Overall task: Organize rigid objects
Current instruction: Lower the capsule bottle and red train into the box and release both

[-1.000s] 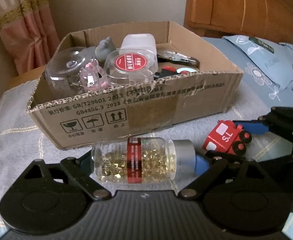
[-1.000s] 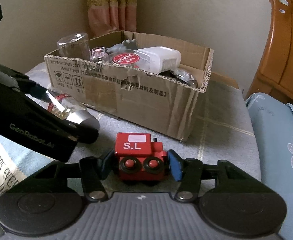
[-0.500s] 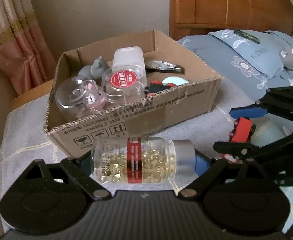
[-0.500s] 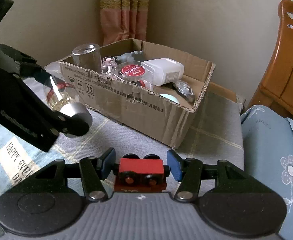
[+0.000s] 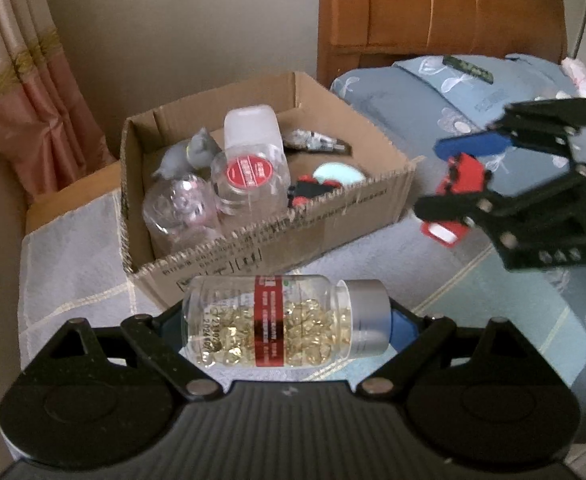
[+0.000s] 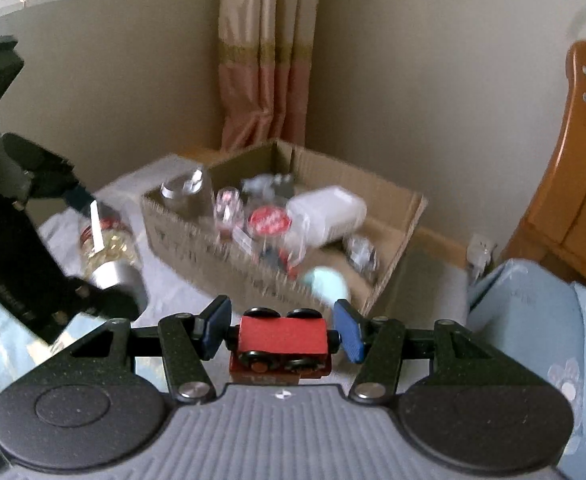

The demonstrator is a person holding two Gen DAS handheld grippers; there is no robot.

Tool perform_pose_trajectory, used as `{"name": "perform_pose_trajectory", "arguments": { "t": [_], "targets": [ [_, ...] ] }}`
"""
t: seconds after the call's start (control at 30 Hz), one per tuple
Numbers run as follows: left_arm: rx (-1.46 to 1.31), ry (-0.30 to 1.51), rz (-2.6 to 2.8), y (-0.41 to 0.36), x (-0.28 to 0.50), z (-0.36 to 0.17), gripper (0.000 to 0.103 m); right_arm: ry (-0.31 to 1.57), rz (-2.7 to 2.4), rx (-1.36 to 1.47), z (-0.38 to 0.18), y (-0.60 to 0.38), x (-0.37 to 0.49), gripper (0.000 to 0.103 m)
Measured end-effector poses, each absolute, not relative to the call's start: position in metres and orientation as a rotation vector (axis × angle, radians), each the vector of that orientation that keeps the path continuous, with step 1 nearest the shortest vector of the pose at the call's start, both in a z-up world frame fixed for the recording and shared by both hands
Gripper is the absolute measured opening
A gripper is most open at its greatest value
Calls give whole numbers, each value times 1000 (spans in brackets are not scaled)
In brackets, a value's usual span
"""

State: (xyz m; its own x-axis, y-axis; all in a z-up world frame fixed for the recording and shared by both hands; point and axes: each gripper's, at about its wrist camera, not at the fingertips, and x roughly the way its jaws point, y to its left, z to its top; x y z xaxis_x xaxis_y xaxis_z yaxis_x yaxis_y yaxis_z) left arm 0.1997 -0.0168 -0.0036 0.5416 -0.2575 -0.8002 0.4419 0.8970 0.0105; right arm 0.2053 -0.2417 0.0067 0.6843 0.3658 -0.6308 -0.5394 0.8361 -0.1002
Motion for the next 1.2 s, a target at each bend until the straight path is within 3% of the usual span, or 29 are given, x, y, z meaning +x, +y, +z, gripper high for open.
{"name": "perform_pose_trajectory", "arguments": {
  "t": [0.3, 0.57, 0.7, 1.2],
  "targets": [
    [260, 813, -403, -7, 234, 47, 93, 605, 514, -310, 27, -230, 266, 62],
    [268, 805, -354, -8, 300, 53, 93, 640, 480, -296, 15, -220, 323, 62],
    [252, 824, -346, -12, 335, 46, 93, 658, 440, -252, 5, -222, 338, 89],
    [102, 842, -318, -15, 418, 8, 95, 686, 439, -194, -5, -237, 326, 94]
  ]
}}
